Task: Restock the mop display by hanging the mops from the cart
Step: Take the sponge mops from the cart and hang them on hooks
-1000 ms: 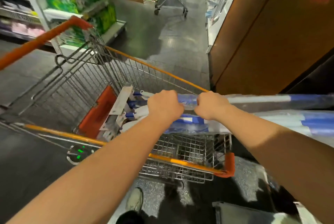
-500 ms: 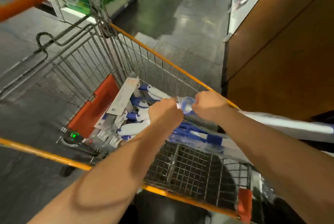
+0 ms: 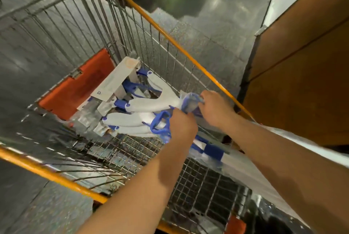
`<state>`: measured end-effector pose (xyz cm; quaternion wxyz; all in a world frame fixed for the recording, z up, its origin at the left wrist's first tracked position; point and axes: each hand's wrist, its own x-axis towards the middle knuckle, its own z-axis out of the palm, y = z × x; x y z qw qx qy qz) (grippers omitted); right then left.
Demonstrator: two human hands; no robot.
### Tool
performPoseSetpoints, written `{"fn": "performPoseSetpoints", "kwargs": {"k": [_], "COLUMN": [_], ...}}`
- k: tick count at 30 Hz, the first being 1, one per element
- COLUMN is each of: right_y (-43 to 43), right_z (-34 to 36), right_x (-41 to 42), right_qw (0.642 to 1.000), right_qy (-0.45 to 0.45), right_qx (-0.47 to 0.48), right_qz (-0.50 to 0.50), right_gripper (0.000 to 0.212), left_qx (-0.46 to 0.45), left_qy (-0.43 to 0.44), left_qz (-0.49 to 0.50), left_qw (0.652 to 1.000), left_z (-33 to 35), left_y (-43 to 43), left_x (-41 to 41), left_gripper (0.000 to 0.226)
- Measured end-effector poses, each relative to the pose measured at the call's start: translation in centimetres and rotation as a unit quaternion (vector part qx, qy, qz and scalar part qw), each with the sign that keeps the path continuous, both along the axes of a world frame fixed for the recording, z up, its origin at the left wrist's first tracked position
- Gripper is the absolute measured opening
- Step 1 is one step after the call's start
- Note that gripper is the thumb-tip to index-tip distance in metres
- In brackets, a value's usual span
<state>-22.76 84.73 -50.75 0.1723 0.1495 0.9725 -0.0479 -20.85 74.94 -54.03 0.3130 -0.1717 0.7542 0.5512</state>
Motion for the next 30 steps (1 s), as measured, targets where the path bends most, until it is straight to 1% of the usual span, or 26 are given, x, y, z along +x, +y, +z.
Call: {"fn": "performPoseSetpoints", "kwargs": {"k": [3, 5, 8, 10, 13, 15, 18, 21, 23, 26, 27, 30], "right_y": [1.0, 1.4, 1.9, 2.0, 2.0, 2.2, 2.6, 2.8, 2.8, 2.1, 1.9, 0.8], "right_z": [-1.1, -1.8, -2.6, -3.3, -4.3, -5.0, -5.2, -5.3, -5.5, -5.1, -4.6, -2.3], "right_x": [-0.2, -0.1, -0.4, -0.8, -1.5, -1.8, -1.9, -2.0, -2.0, -1.5, -1.3, -1.5], "right_qw": [1.0, 1.0, 1.0, 0.999, 0.998, 0.996, 0.992, 0.993, 0.994, 0.995, 0.996, 0.997], "right_qy": [-0.015, -0.021, -0.026, -0.041, -0.066, -0.076, -0.086, -0.08, -0.061, -0.031, -0.025, -0.008], "right_qx": [0.014, 0.005, 0.001, 0.009, 0.017, -0.019, -0.062, -0.058, -0.056, -0.038, -0.033, -0.023], "right_qz": [0.014, 0.011, 0.001, -0.003, -0.015, -0.045, -0.063, -0.063, -0.078, -0.085, -0.081, -0.076], "right_gripper": [0.025, 0.027, 0.027, 0.031, 0.036, 0.035, 0.03, 0.04, 0.046, 0.046, 0.046, 0.044], "left_qx": [0.044, 0.077, 0.163, 0.212, 0.263, 0.268, 0.245, 0.218, 0.217, 0.279, 0.293, 0.314], "left_qy": [-0.073, -0.127, -0.206, -0.231, -0.244, -0.244, -0.226, -0.208, -0.209, -0.235, -0.237, -0.223], "left_qz": [0.118, 0.159, 0.241, 0.269, 0.309, 0.33, 0.344, 0.354, 0.363, 0.393, 0.399, 0.395], "left_qw": [0.989, 0.976, 0.934, 0.91, 0.881, 0.872, 0.878, 0.885, 0.882, 0.844, 0.836, 0.834], "left_z": [-1.2, -2.1, -2.7, -3.3, -4.3, -5.0, -6.0, -6.0, -5.7, -3.7, -3.0, -0.9], "left_y": [1.6, 2.6, 3.8, 4.5, 5.2, 5.8, 6.6, 7.1, 7.0, 6.0, 5.6, 4.5], "left_x": [0.1, -0.4, -1.1, -1.3, -1.5, -1.7, -1.5, -1.3, -1.1, -0.7, -0.5, -0.4], "left_gripper": [0.035, 0.035, 0.031, 0.027, 0.025, 0.027, 0.035, 0.038, 0.036, 0.028, 0.028, 0.032]}}
